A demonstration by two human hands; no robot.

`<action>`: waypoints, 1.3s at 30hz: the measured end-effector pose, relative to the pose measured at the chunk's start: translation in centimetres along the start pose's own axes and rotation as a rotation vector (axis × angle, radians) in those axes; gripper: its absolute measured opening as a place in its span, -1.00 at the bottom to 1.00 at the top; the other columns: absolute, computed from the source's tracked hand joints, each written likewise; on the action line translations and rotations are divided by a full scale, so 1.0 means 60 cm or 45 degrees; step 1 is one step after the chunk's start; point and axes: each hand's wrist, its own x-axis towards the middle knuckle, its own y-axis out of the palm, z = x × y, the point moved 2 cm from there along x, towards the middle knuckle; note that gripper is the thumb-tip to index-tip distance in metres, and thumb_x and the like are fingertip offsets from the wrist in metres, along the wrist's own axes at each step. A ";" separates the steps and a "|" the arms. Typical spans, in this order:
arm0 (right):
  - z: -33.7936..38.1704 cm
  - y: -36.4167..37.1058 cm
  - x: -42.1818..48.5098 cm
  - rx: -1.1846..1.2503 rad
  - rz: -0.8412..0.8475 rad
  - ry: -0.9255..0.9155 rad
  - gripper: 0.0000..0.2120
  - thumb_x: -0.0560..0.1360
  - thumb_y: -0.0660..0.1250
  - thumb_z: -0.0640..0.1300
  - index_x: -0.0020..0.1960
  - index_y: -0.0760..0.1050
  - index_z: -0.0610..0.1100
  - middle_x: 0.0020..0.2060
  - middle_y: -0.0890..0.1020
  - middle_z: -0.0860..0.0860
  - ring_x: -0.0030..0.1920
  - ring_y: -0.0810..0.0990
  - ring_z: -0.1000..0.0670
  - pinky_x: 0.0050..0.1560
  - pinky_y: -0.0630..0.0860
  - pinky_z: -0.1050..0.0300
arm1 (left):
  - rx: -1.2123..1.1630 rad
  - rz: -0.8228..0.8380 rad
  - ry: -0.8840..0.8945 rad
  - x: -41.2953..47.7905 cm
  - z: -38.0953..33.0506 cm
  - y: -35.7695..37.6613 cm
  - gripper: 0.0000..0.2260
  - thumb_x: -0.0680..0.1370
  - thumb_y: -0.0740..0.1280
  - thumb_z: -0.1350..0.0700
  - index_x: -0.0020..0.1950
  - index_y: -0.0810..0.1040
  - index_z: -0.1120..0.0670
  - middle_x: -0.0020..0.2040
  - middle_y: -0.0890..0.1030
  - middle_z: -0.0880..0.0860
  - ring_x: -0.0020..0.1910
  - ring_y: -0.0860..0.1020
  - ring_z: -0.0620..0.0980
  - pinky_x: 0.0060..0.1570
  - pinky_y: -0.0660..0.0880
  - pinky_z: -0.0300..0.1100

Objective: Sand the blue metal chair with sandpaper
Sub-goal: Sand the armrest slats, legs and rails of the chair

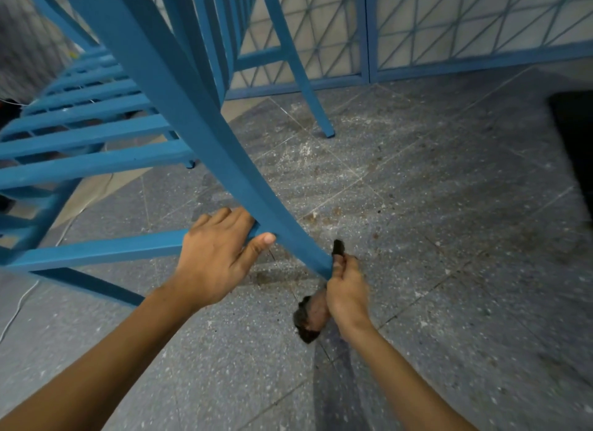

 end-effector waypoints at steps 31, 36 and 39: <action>0.028 -0.037 0.047 -0.004 0.294 0.058 -0.76 0.36 0.10 -0.06 -0.21 0.53 -0.11 -0.20 0.60 -0.11 -0.21 0.56 -0.10 -0.23 0.46 -0.01 | -0.012 0.003 0.014 0.001 -0.002 0.000 -0.46 0.60 -0.12 -0.24 0.07 0.48 0.11 -0.13 0.57 0.07 -0.16 0.54 0.13 -0.17 0.41 -0.03; 0.103 -0.017 0.020 -0.113 0.228 -0.034 -0.71 0.45 0.09 -0.09 -0.09 0.57 -0.13 -0.15 0.66 -0.16 -0.13 0.65 -0.17 -0.11 0.59 -0.11 | -0.010 0.010 0.023 0.003 0.001 0.001 -0.44 0.59 -0.14 -0.26 0.08 0.48 0.10 -0.12 0.57 0.07 -0.13 0.53 0.12 -0.14 0.41 -0.03; 0.178 -0.008 -0.062 0.120 0.151 -0.385 -0.72 0.60 0.07 -0.08 0.11 0.54 -0.01 -0.08 0.64 -0.08 -0.16 0.58 -0.05 -0.20 0.49 0.11 | 0.001 0.019 0.031 0.003 0.001 0.004 -0.39 0.58 -0.17 -0.29 0.13 0.48 0.11 -0.07 0.58 0.09 -0.10 0.54 0.14 -0.14 0.39 -0.03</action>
